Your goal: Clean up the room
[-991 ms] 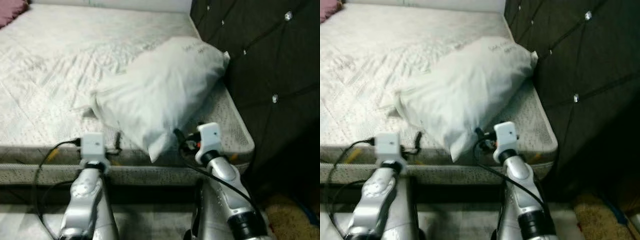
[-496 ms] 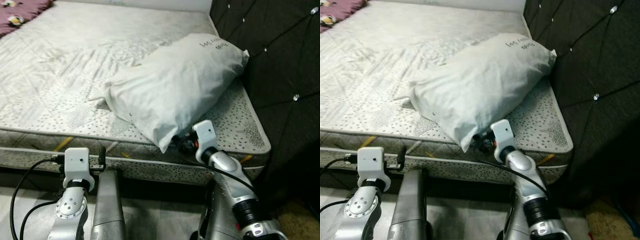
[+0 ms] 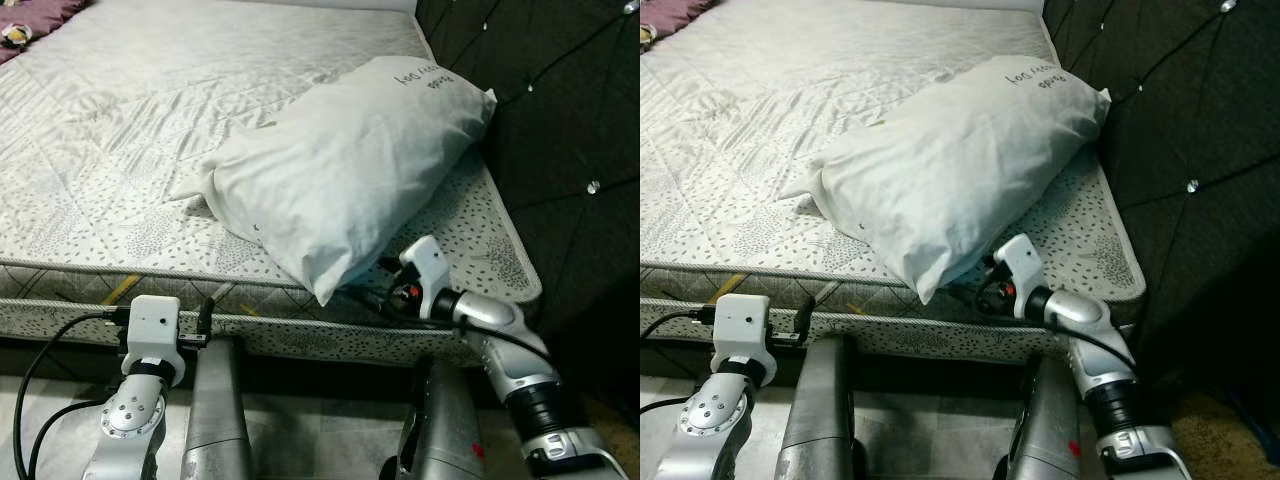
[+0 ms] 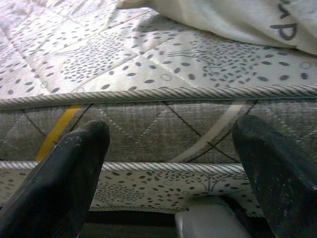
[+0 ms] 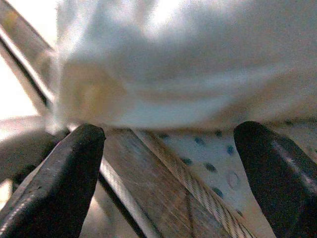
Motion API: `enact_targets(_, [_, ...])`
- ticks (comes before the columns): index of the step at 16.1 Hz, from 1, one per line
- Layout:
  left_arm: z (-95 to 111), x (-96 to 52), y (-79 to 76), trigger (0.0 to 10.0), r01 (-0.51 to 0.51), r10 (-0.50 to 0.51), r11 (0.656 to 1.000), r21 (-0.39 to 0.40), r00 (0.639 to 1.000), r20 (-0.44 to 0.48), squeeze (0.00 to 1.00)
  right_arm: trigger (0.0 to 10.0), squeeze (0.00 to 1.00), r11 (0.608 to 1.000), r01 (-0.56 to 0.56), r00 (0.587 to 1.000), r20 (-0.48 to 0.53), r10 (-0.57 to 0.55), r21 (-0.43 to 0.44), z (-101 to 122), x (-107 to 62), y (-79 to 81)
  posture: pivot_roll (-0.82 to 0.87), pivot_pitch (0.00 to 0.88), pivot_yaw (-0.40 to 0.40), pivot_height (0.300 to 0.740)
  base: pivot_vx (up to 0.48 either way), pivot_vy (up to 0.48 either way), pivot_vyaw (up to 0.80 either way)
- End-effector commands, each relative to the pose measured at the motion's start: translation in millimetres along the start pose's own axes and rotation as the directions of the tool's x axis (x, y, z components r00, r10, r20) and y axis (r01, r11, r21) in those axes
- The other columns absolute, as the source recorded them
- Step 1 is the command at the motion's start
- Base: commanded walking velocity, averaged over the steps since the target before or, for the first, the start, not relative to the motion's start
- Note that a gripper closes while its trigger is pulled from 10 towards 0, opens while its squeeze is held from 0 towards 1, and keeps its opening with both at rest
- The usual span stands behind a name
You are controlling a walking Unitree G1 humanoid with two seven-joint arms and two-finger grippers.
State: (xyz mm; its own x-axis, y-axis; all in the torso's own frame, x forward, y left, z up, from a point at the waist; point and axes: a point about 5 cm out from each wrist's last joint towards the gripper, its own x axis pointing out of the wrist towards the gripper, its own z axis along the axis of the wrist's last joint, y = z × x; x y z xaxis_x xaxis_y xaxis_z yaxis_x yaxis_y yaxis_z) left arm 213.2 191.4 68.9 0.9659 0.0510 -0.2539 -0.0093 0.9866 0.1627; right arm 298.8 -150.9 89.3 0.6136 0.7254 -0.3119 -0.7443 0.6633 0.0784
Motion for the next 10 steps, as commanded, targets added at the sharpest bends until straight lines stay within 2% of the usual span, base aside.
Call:
enact_targets(1, [1.6,0.5,-1.4,10.0,0.024,-0.024,1.0,0.006,1.0,-0.002,0.0,10.0,0.0,0.998,-0.055,0.998,0.031,0.055,0.018,13.4,-5.7,-0.7,0.07,0.0,-0.022,0.456,0.0,0.0,0.0])
enact_targets(2, [1.4,1.0,-1.9,10.0,0.029,-0.029,1.0,0.007,1.0,-0.005,0.0,10.0,0.0,0.995,-0.089,0.995,0.05,0.086,0.044,18.0,-7.5,1.3,0.07,0.0,-0.021,0.456,0.0,0.0,0.0])
enact_targets(5, [1.7,3.4,-0.9,10.0,0.033,-0.033,0.999,0.008,0.999,-0.01,0.0,10.0,0.0,0.99,-0.098,0.991,0.105,0.088,0.099,25.4,-1.3,9.2,0.07,0.0,-0.018,0.456,0.0,0.0,0.0])
enact_targets(7, [2.1,3.8,-0.8,10.0,0.033,-0.033,0.999,0.009,0.999,-0.009,0.0,10.0,0.0,0.989,-0.05,0.995,0.093,0.037,0.143,21.9,6.2,16.6,0.07,0.0,-0.02,0.456,0.0,0.0,0.0])
enact_targets(8, [2.1,4.0,-0.5,10.0,0.033,-0.033,0.999,0.01,0.999,-0.01,0.0,10.0,0.0,0.991,-0.043,0.998,0.061,0.035,0.128,21.9,9.0,24.2,0.08,0.0,-0.018,0.456,0.0,0.0,0.0])
enact_targets(10, [1.5,4.0,-0.2,10.0,0.034,-0.034,0.999,0.012,0.999,-0.012,0.0,10.0,0.0,0.988,-0.05,0.997,0.068,0.041,0.147,27.5,15.8,40.6,0.07,0.0,-0.017,0.456,0.0,0.0,0.0])
